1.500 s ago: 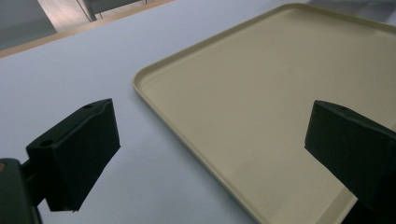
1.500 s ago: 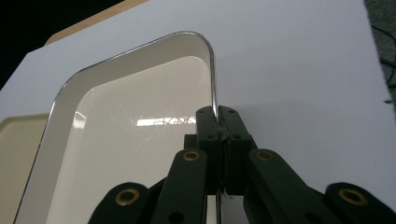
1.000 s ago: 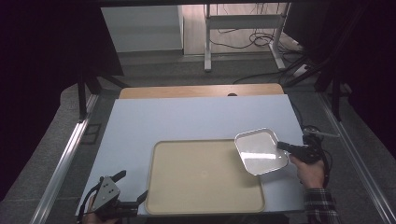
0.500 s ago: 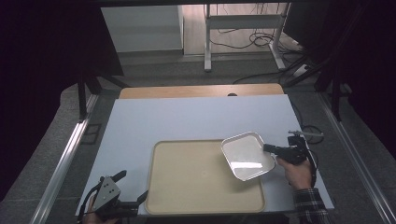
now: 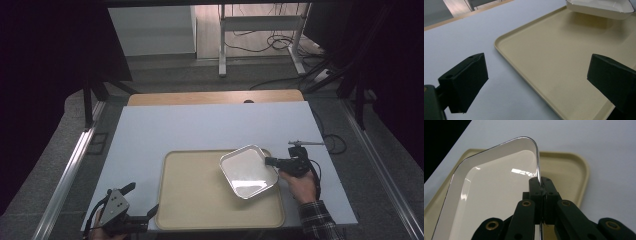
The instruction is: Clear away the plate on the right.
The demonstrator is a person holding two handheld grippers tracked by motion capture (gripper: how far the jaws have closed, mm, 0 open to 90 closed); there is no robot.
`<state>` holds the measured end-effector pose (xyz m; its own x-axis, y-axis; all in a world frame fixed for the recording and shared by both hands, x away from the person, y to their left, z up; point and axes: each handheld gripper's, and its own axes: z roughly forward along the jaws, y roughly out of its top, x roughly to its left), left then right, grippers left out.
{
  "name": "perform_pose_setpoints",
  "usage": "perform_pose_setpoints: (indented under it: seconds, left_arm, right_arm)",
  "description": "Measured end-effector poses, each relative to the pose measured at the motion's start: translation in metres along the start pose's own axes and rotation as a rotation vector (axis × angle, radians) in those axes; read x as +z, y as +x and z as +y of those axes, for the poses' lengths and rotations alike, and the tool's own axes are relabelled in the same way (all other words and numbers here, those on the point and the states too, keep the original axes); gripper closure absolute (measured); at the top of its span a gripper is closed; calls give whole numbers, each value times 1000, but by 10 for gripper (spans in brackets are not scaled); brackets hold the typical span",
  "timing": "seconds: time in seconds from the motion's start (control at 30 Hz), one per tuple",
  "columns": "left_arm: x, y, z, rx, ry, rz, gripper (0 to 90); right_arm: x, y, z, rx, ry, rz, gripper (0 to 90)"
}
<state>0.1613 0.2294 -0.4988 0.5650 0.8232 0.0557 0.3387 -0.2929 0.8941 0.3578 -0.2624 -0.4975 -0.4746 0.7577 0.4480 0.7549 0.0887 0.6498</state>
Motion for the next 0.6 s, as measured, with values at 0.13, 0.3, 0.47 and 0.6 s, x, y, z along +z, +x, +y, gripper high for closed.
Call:
perform_pose_setpoints:
  seconds: [0.13,0.3,0.47,0.6]
  left_arm:
    - [0,0,0,-1,-1,0,27]
    - [0,0,0,1,0,-1,27]
    - [0,0,0,2,1,-2,27]
    - [0,0,0,2,0,-2,27]
  right_arm:
    - [11,9,0,-7,14,8,889]
    - [24,21,0,-22,30,14,889]
    - [39,30,0,-32,46,15,889]
    - [50,37,1,-42,59,7,889]
